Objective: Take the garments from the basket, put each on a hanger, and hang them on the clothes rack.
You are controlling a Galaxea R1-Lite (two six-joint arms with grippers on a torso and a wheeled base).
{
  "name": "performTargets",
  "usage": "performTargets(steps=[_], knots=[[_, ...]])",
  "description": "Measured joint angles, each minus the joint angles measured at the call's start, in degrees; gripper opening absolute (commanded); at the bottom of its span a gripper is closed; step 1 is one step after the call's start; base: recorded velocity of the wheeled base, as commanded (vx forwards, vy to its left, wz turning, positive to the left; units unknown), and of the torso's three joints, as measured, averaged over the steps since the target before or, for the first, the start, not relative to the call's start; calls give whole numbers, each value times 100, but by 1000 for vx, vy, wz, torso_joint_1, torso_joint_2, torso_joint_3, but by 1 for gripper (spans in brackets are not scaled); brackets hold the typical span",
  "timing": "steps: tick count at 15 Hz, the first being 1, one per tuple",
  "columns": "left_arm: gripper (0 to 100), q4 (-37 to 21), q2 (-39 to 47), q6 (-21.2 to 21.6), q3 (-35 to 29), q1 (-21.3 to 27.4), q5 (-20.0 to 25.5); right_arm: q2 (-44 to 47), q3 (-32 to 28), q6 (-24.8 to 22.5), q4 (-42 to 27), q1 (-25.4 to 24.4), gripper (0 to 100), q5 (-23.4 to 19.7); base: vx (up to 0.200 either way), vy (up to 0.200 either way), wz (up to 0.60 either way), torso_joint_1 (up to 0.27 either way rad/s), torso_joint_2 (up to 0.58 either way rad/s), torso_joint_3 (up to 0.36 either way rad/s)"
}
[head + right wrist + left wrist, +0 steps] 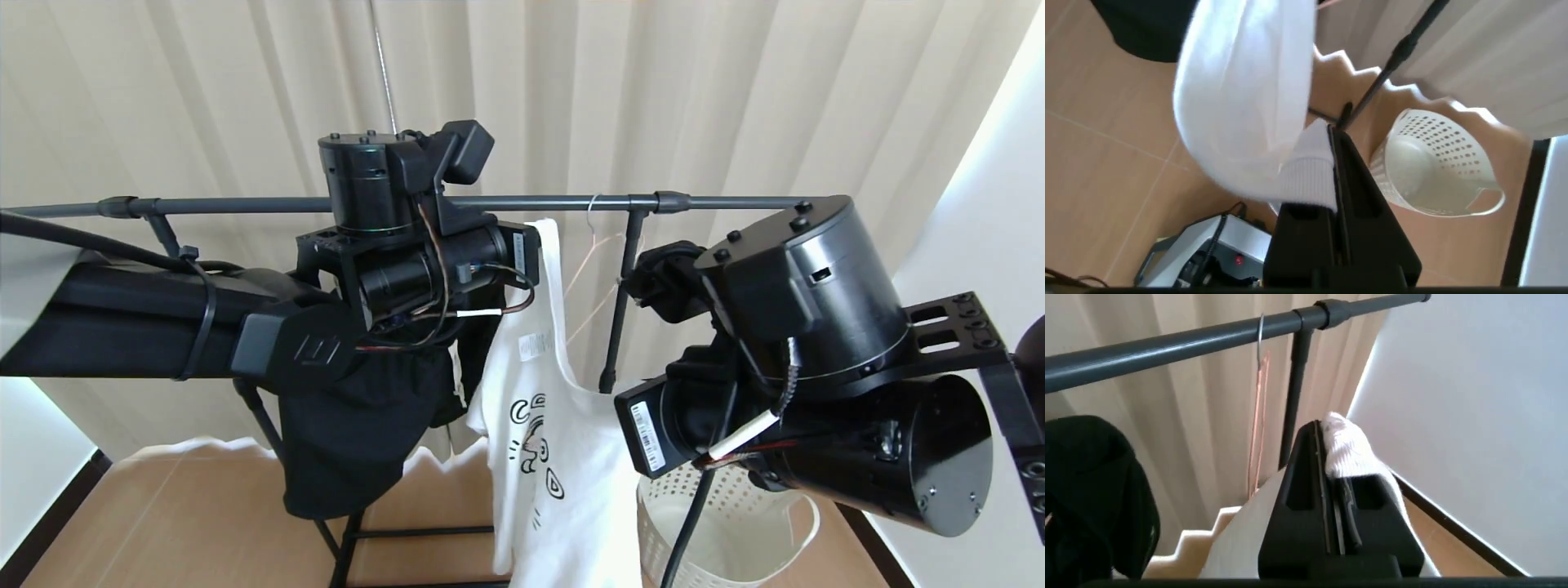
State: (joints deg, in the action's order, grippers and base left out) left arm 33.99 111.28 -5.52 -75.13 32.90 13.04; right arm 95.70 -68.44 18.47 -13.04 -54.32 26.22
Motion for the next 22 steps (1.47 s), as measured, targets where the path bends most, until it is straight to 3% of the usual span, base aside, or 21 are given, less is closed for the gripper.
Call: performTargets(steps=[4, 10, 14, 18, 22], knots=[[0, 17, 74, -57, -149, -27, 397, 319, -325, 594, 22, -341, 0, -323, 0, 0, 0, 0, 0, 0], [0, -161, 83, -52, -171, -88, 129, 383, -344, 512, -28, -218, 0, -327, 0, 0, 0, 0, 0, 0], [0, -1525, 29, -30, -334, -258, -684, 389, -315, 90, 7, 694, 0, -261, 0, 0, 0, 0, 0, 0], [0, -3463, -530, 0, -111, -276, -856, 595, -645, 39, 445, 1211, 0, -77, 0, 0, 0, 0, 0, 0], [0, -3786, -1095, 51, 779, 67, -856, 1291, -1596, 44, 783, 1257, 0, 183, 0, 0, 0, 0, 0, 0]])
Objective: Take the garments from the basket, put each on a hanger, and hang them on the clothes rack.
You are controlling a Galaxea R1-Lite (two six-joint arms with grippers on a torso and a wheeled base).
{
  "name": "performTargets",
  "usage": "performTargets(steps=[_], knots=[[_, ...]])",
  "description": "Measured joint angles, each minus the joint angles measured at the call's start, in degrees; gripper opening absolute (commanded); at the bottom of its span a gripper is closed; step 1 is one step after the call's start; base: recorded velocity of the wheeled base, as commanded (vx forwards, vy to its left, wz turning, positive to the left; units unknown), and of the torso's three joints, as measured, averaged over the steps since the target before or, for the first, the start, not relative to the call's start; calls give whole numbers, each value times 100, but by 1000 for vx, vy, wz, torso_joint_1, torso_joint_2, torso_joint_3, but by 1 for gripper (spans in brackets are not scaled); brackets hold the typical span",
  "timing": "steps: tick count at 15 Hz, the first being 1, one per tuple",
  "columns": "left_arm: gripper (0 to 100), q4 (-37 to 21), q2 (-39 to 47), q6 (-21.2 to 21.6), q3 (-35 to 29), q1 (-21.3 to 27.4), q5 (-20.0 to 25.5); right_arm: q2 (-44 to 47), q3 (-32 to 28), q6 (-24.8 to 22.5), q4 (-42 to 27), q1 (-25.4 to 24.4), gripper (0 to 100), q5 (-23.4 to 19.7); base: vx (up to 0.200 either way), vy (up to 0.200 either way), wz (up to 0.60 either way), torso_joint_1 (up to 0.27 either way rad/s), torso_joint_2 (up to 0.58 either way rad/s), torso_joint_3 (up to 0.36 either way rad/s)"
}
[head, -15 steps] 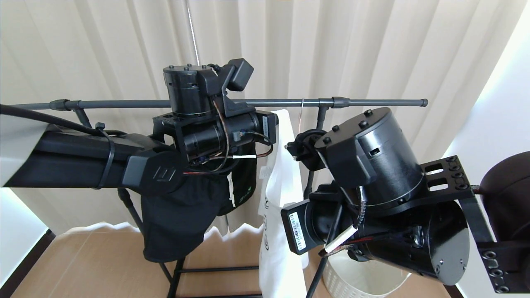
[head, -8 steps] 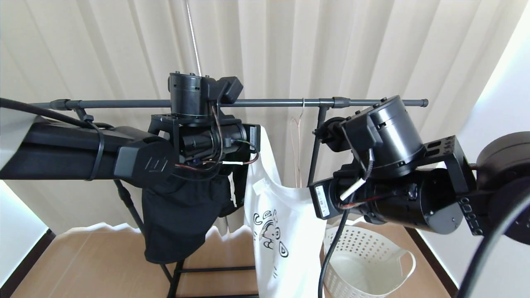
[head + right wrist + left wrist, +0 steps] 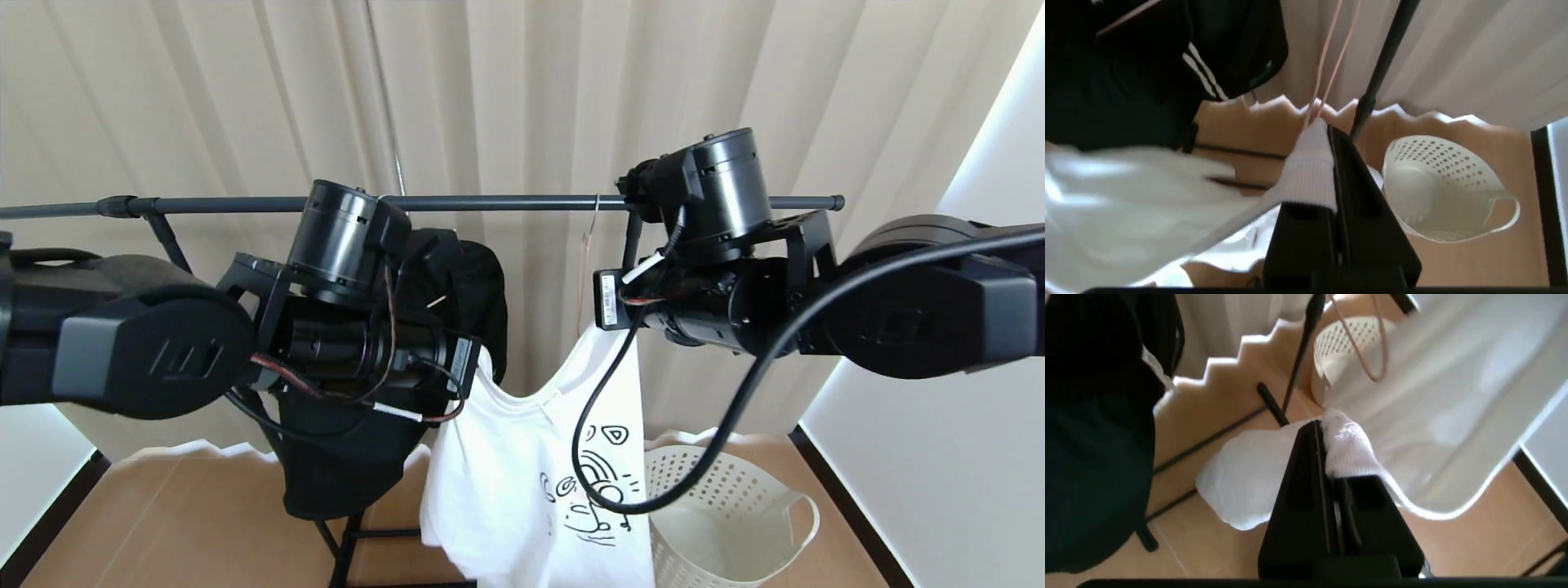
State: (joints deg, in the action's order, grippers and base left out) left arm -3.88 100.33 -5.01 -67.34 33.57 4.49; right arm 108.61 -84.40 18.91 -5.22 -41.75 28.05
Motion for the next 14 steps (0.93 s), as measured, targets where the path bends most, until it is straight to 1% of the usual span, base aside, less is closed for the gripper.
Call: performTargets(steps=[2, 3, 4, 5, 6, 7, 8, 9, 12, 14], knots=[[0, -2, -177, -45, 505, 355, 24, 355, -490, 5, 284, -2, 0, -11, 0, 0, 0, 0, 0, 0], [0, 29, -232, -128, 673, 529, 46, 495, -649, 2, 355, -15, 0, -20, 0, 0, 0, 0, 0, 0], [0, 90, -267, -304, 781, 702, 52, 625, -802, 6, 391, -30, 0, -27, 0, 0, 0, 0, 0, 0], [0, 255, -286, -602, 836, 903, 63, 757, -964, 33, 422, -72, 0, -30, 0, 0, 0, 0, 0, 0], [0, 395, -289, -781, 866, 1045, 73, 853, -1062, 94, 424, -99, 0, -35, 0, 0, 0, 0, 0, 0], [0, 866, -265, -1064, 874, 1207, 68, 947, -1200, 282, 432, -107, 0, -33, 0, 0, 0, 0, 0, 0], [0, 1200, -229, -1337, 887, 1378, 68, 1003, -1268, 394, 435, -116, 0, -39, 0, 0, 0, 0, 0, 0], [0, 1347, -177, -1484, 894, 1530, 55, 1047, -1298, 438, 421, -127, 0, -39, 0, 0, 0, 0, 0, 0], [0, 1358, -116, -1491, 924, 1587, 0, 1046, -1296, 547, 383, -66, 0, -39, 0, 0, 0, 0, 0, 0], [0, 1337, -133, -1436, 1015, 1381, -180, 917, -1133, 564, 377, 52, 0, -39, 0, 0, 0, 0, 0, 0]])
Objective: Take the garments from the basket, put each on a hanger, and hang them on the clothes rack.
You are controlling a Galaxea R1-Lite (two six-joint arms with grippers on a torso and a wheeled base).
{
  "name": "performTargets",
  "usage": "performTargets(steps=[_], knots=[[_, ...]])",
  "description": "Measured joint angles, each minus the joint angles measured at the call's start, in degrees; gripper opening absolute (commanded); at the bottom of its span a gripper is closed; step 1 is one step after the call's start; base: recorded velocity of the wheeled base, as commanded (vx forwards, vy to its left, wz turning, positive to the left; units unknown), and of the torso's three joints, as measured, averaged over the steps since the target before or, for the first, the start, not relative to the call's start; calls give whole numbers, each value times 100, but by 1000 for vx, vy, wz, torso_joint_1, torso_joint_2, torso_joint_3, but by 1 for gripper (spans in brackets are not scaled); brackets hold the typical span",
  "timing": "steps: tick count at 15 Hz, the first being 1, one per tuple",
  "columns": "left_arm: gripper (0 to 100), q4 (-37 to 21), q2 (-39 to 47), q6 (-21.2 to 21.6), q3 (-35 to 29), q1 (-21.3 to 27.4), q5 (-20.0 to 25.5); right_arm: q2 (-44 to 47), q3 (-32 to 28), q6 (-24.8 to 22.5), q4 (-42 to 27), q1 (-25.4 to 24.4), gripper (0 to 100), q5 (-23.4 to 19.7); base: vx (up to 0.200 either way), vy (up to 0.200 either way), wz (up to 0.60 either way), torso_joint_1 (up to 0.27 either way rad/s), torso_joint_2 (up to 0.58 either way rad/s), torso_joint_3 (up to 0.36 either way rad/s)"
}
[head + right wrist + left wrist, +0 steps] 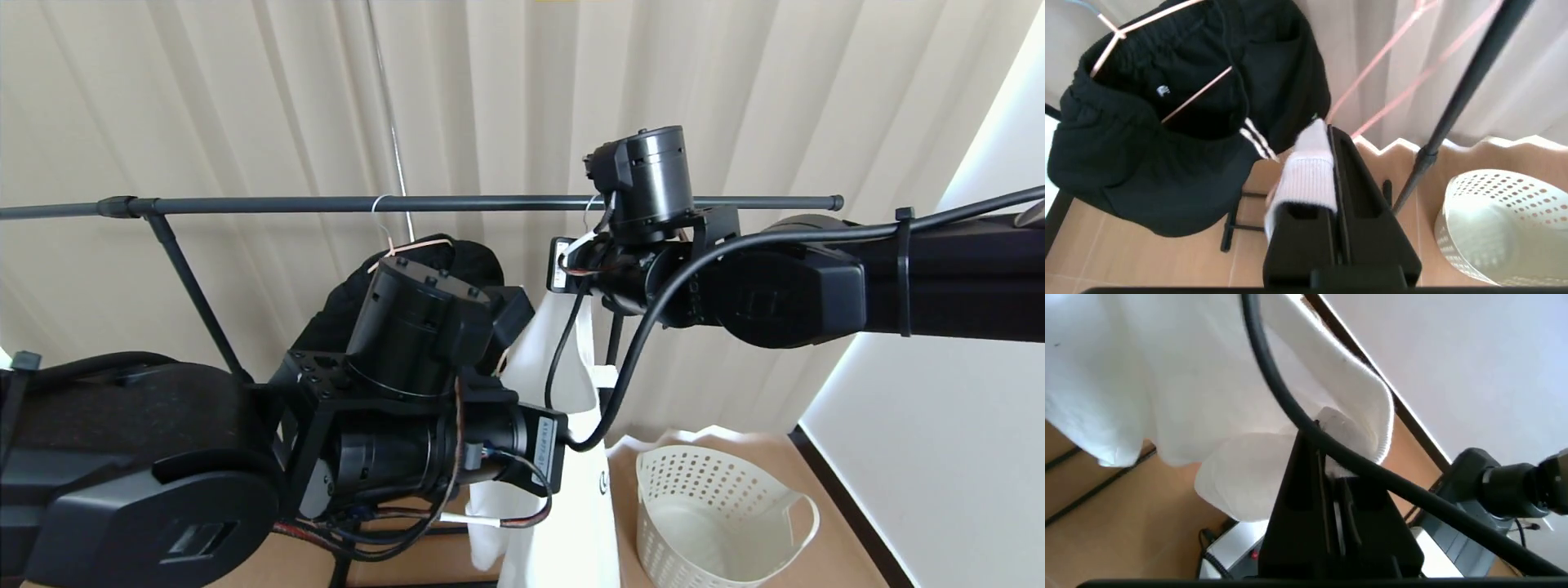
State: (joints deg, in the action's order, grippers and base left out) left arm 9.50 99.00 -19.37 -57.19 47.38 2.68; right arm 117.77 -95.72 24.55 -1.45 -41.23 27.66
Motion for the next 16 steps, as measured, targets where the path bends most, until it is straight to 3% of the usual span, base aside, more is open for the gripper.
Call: performTargets(steps=[7, 11, 14, 16], knots=[[0, 27, -145, 566, 369, -759, -190, -909, 1078, -6, 1, 345, 0, 6, 0, 0, 0, 0, 0, 0], [0, 29, 150, 618, -157, -891, -189, -1508, 2103, -189, -21, 328, 0, 301, 0, 0, 0, 0, 0, 0], [0, 33, 527, 631, -690, -918, -182, -1725, 2428, -635, -2, 300, 0, 953, 0, 0, 0, 0, 0, 0], [0, 32, 712, 697, -946, -939, -179, -1769, 2532, -762, -2, 295, 0, 1022, 0, 0, 0, 0, 0, 0]])
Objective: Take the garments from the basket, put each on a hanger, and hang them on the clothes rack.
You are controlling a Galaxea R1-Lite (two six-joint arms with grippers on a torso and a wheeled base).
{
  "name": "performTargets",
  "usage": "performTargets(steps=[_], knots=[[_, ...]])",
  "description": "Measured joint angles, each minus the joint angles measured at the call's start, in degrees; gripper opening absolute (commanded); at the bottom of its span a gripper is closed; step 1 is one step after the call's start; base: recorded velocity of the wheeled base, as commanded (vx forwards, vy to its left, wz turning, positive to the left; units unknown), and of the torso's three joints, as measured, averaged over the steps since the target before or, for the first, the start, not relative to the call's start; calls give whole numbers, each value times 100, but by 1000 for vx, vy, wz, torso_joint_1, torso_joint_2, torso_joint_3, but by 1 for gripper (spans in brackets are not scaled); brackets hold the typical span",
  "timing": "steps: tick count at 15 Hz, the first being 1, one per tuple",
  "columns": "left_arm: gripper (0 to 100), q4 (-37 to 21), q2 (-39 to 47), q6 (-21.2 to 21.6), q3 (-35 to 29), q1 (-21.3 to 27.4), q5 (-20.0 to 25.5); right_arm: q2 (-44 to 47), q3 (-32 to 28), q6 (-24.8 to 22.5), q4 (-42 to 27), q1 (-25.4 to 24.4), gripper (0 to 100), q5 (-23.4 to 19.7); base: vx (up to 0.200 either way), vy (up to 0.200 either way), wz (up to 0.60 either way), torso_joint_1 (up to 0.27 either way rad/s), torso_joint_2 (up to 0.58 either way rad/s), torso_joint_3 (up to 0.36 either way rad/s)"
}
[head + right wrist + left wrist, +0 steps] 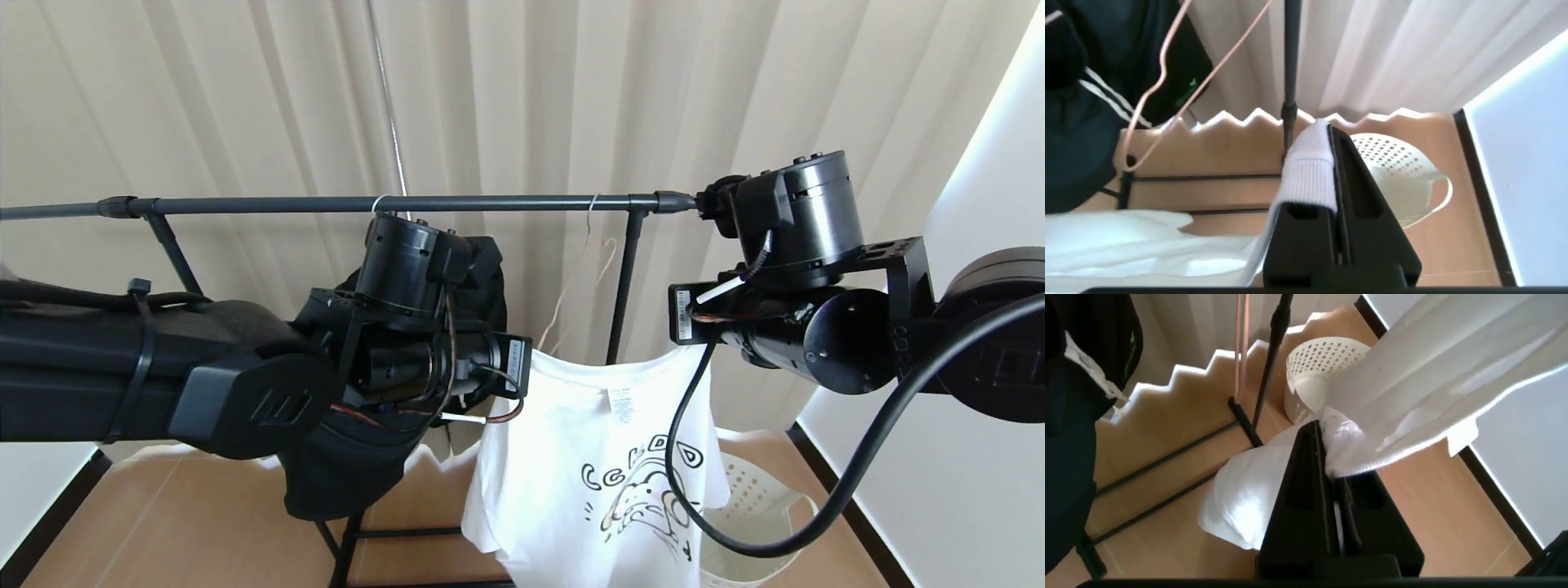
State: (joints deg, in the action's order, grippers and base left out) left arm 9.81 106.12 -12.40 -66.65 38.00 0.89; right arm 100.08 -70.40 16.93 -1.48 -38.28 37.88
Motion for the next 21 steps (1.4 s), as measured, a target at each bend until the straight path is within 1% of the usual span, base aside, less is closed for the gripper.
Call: performTargets(steps=[4, 6, 7, 12, 16, 21], knots=[[0, 1, 262, 116, -300, 1, 6, -11, 100, -117, -24, 28, 0, 364, 0, 0, 0, 0, 0, 0], [0, 1, 333, 162, -363, 30, 12, -9, 174, -213, -24, 88, 0, 391, 0, 0, 0, 0, 0, 0], [100, 0, 355, 197, -369, 52, 17, -13, 199, -260, -16, 168, 0, 391, 0, 0, 0, 0, 0, 0], [100, -2, 408, 235, -355, 73, 41, -20, 190, -339, 13, 451, 0, 394, 0, 0, 0, 0, 0, 0], [100, 1, 419, 233, -374, 37, 45, -22, 179, -367, 22, 512, 0, 394, 0, 0, 0, 0, 0, 0], [100, -2, 618, 239, -717, 20, 0, 5, 133, -457, 85, 788, 0, 380, 0, 0, 0, 0, 0, 0]])
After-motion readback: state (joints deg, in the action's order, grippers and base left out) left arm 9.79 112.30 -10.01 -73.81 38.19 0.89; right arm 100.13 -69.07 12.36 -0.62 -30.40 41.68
